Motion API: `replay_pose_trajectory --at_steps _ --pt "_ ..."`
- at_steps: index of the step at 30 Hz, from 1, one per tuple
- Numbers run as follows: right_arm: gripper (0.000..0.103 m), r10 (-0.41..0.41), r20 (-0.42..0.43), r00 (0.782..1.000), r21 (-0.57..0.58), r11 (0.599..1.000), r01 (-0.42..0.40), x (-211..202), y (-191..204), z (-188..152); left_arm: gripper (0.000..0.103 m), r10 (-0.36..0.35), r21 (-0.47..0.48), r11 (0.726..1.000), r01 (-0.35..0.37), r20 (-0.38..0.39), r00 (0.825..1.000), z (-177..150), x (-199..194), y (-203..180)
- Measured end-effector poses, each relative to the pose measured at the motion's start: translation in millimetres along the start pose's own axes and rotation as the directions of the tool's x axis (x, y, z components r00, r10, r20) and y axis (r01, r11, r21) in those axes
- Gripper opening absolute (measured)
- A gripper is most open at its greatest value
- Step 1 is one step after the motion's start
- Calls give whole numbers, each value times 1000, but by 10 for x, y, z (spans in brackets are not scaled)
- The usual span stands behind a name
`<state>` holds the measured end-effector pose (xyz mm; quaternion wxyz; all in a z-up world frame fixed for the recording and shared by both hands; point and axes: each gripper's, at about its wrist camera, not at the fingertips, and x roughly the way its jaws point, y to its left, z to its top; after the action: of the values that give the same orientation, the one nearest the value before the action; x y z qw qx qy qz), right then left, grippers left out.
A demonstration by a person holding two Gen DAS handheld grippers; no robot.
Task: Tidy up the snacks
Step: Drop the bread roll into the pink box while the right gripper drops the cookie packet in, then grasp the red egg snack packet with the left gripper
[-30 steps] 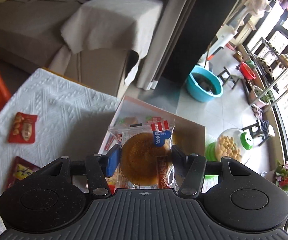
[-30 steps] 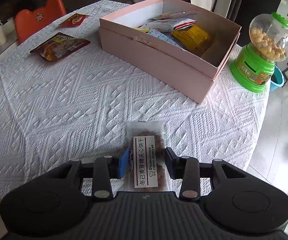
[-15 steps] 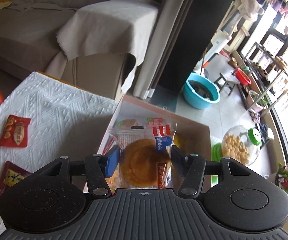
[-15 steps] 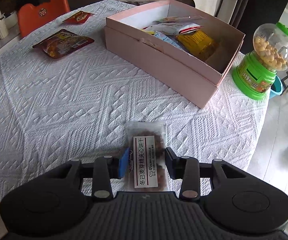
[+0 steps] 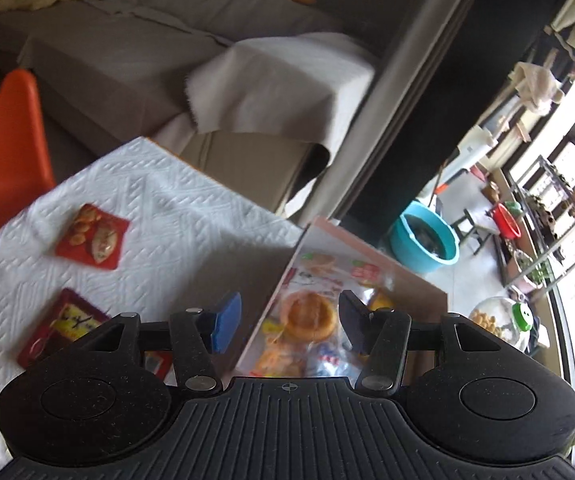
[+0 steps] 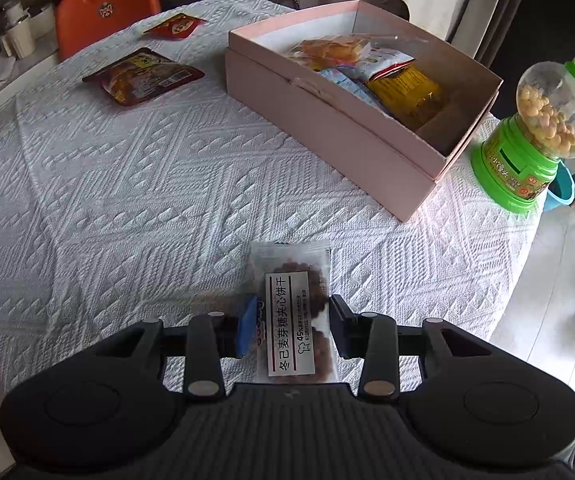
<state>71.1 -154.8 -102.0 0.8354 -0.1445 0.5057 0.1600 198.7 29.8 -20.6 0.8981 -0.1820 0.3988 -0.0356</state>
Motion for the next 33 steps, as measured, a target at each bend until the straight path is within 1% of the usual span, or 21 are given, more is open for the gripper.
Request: replay_pose_trajectory --at_steps 3,5,6,7,9,11,13,15,16,17,19,22,24,27,29,31,33 --pt "38 7 52 999 21 1000 -8 -247 -124 137 59 18 -42 999 -19 -39 999 -169 -138 328" --pt "38 22 115 993 53 998 -28 -485 -249 334 59 25 -48 998 -28 -69 997 -280 -211 492" --pt "38 15 163 987 59 998 -25 -614 -324 500 59 29 -48 998 -32 -82 996 -335 -238 550" --pt "38 -7 204 979 57 998 -4 -703 -379 643 59 30 -51 998 -35 -94 995 -374 -257 607" --pt "38 -78 282 956 50 997 67 -792 -501 997 59 33 -68 997 -41 -113 993 -420 -272 741" --pt "40 -134 325 936 32 991 131 -727 -580 1264 59 52 -82 995 -61 -109 993 -413 -292 857" --pt "44 -138 317 938 2 989 145 -567 -618 1476 59 75 -86 993 -83 -88 993 -362 -317 989" --pt "49 -144 304 942 -27 987 160 -432 -569 1565 59 101 -85 991 -106 -67 993 -281 -301 1136" --pt "53 -144 305 941 -38 986 163 -401 -518 1564 59 110 -89 989 -116 -65 992 -243 -282 1213" --pt "59 -135 308 942 -43 987 156 -380 -451 1540 59 121 -98 987 -127 -67 990 -188 -243 1302" --pt "66 -106 298 949 -32 992 121 -325 -307 1493 59 134 -106 984 -141 -73 988 -61 -149 1449" --pt "66 -52 241 969 -5 999 54 -124 -36 1503 59 147 -87 984 -153 -71 987 221 34 1633" --pt "66 -32 206 978 22 999 28 -4 142 1567 59 135 -64 988 -141 -86 987 458 226 1727" --pt "66 1 159 987 60 998 -11 129 371 1721 59 152 -33 987 -156 -110 982 763 553 1845" --pt "66 16 152 988 74 997 -27 162 492 1822 59 165 -29 985 -170 -125 978 937 756 1927" --pt "66 14 148 989 84 996 -27 173 613 1907 59 154 -40 986 -163 -161 975 1056 964 1980" --pt "66 19 133 991 95 995 -32 192 685 1974 59 136 -19 989 -144 -223 965 1113 1197 1950"
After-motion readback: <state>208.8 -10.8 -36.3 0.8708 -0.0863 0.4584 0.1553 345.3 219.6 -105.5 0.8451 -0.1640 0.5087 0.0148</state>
